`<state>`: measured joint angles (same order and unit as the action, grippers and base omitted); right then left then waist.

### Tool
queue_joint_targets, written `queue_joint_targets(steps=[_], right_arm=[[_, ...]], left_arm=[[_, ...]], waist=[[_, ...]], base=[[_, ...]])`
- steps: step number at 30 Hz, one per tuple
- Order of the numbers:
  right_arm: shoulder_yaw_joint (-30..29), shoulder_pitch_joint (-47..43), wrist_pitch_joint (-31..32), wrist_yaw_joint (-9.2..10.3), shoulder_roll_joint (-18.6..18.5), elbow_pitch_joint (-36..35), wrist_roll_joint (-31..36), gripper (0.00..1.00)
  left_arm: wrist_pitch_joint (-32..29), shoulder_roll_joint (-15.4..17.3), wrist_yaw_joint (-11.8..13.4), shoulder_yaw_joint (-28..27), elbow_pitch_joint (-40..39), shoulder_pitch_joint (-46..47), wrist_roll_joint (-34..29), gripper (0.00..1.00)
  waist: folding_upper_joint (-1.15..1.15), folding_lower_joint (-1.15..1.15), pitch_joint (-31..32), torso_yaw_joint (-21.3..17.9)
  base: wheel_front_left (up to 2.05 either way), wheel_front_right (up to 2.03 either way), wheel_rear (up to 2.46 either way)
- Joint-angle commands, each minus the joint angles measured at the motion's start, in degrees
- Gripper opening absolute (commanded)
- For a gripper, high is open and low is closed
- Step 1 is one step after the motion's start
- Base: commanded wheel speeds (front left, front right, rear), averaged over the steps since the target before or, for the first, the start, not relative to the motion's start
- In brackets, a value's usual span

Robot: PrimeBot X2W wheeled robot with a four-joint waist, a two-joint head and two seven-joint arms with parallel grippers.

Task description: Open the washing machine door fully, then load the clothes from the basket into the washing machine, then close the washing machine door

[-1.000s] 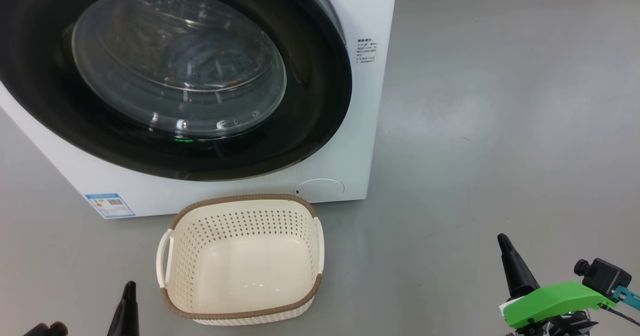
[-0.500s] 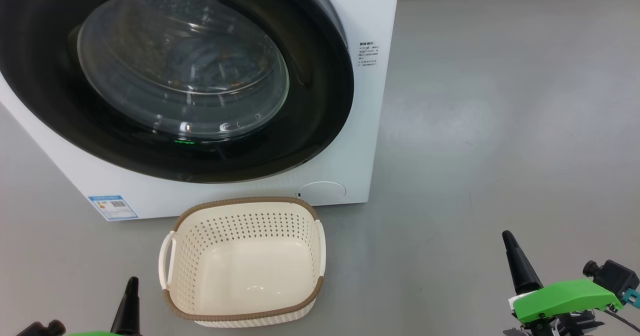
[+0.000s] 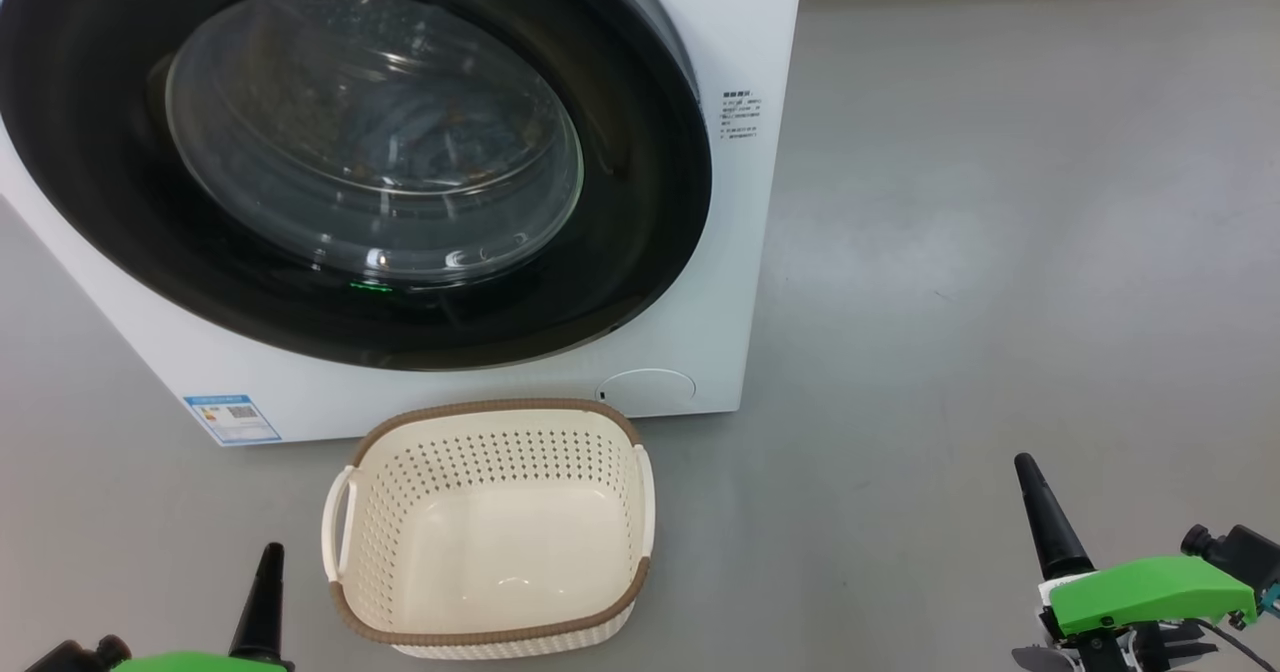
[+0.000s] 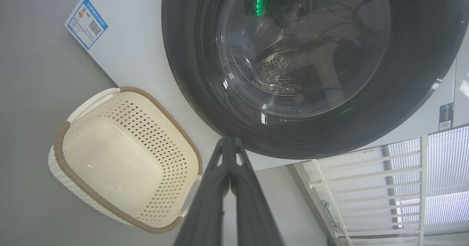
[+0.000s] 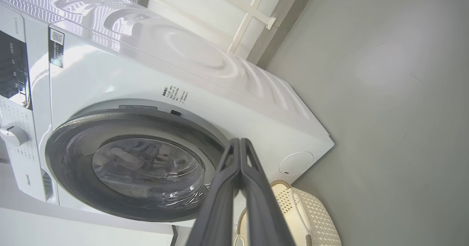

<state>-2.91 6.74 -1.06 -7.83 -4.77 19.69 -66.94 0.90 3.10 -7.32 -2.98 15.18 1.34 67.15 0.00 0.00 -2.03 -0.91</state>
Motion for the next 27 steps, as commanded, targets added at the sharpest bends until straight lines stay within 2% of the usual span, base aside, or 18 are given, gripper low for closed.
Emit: queue_joint_targets(steps=[1,27], right_arm=[[0.3,0.1,0.5,0.22,0.0,-1.9,-1.6,0.0],[-2.2,-0.3,5.1,0.3,1.2,-4.4,-17.1,0.0]], left_arm=[[-0.4,0.8,-0.1,-1.6,-1.2,2.3,1.7,0.0],[-5.0,0.2,-0.2,-2.9,-1.1,4.0,17.0,0.0]], waist=[[0.0,0.0,0.1,0.0],[0.0,0.0,1.2,0.6]], base=[[0.0,0.0,0.0],[0.0,0.0,0.0]])
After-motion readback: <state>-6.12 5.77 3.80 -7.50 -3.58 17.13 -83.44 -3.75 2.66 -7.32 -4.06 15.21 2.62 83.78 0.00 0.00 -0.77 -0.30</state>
